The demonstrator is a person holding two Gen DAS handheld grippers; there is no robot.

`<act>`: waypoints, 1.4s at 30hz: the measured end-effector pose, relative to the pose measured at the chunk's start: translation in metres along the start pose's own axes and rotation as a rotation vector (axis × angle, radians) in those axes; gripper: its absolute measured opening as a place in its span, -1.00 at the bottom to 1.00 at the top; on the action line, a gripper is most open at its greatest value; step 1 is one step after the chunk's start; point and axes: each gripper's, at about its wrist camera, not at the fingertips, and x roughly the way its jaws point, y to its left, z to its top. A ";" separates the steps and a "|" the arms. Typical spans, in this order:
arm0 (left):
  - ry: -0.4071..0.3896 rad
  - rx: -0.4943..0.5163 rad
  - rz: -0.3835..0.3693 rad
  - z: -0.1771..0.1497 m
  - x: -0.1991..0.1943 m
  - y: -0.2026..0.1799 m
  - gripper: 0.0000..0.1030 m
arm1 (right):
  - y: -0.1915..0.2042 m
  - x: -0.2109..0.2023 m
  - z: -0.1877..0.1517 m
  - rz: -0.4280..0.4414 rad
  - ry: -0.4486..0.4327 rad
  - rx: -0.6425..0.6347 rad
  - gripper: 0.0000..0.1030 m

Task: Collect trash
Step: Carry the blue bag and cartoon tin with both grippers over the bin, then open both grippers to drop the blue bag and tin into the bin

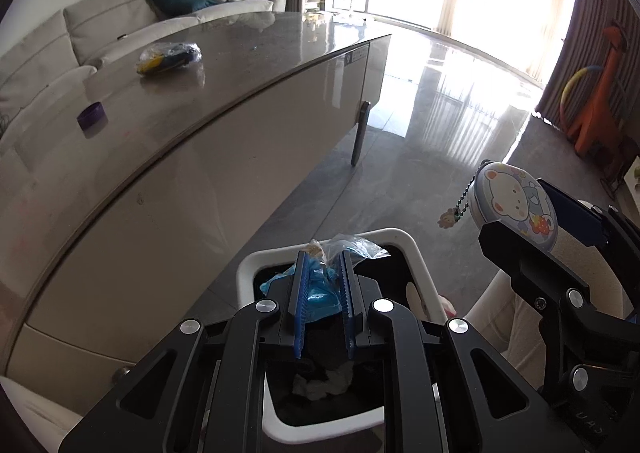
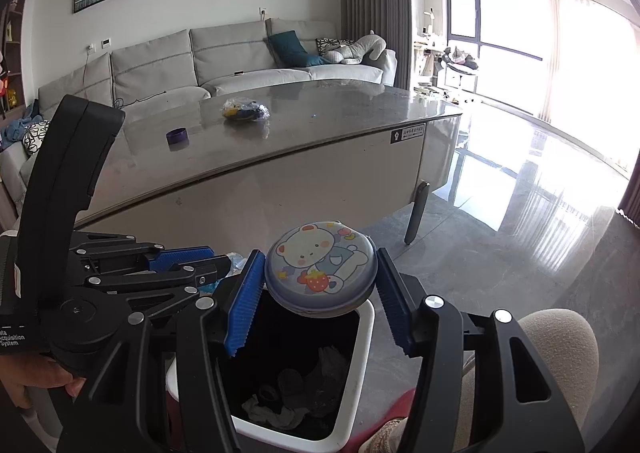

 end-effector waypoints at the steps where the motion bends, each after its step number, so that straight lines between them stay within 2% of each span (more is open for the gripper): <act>1: 0.003 0.003 -0.002 -0.001 0.000 -0.001 -0.72 | 0.000 0.000 0.000 -0.007 0.000 0.000 0.10; 10: 0.071 0.034 -0.043 0.001 0.020 -0.006 -0.71 | -0.003 0.004 -0.001 -0.034 0.012 -0.001 0.10; 12: 0.078 0.046 -0.048 0.000 0.024 -0.007 -0.64 | -0.003 0.004 -0.003 -0.032 0.016 -0.003 0.10; 13: 0.077 0.049 -0.051 -0.001 0.026 -0.008 -0.51 | -0.004 0.004 -0.003 -0.033 0.017 -0.003 0.10; 14: 0.082 0.056 -0.044 0.000 0.028 -0.009 0.27 | -0.005 0.002 -0.005 -0.034 0.016 -0.003 0.10; 15: 0.084 0.066 -0.006 0.001 0.031 -0.010 0.93 | -0.005 0.003 -0.005 -0.032 0.019 -0.003 0.10; 17: 0.055 0.101 0.066 0.001 0.032 -0.012 0.91 | -0.005 0.004 -0.004 -0.034 0.023 -0.002 0.11; 20: 0.071 0.140 0.077 0.001 0.034 -0.015 0.91 | -0.006 0.005 -0.003 -0.033 0.028 -0.007 0.11; 29: 0.072 0.131 0.093 0.001 0.031 -0.010 0.91 | -0.006 0.009 -0.002 -0.022 0.036 -0.006 0.11; 34: 0.057 0.087 0.137 0.002 0.026 0.007 0.91 | -0.004 0.015 -0.002 -0.009 0.034 -0.003 0.11; 42: 0.021 -0.040 0.223 0.005 0.010 0.053 0.91 | 0.006 0.032 -0.008 0.031 0.070 0.015 0.11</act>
